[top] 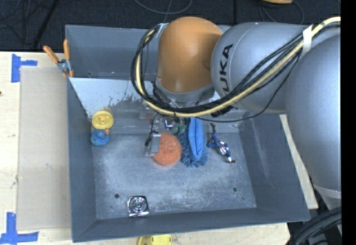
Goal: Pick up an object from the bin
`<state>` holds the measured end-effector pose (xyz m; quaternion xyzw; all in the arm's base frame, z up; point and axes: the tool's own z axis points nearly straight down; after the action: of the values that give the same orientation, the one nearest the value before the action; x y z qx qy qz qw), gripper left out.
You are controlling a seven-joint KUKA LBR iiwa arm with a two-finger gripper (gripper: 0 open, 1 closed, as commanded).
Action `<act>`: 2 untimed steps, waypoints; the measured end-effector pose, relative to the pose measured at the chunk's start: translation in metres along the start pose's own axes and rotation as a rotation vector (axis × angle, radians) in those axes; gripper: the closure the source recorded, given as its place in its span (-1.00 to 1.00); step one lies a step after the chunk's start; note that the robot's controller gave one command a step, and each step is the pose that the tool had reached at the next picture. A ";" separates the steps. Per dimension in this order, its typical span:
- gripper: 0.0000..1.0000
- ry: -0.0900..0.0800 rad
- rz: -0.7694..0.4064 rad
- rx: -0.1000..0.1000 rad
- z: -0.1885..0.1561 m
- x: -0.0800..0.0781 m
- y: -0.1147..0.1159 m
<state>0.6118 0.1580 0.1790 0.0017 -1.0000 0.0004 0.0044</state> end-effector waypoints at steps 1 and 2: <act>-1.00 -0.008 0.003 -0.001 -0.005 -0.001 -0.001; -1.00 -0.012 0.005 -0.003 0.041 0.022 -0.052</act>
Offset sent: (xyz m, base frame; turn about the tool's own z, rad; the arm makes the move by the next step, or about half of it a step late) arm -0.0308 -0.0744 -0.0585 0.0116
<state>0.5899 0.1063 0.1385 -0.0006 -1.0000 -0.0010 -0.0013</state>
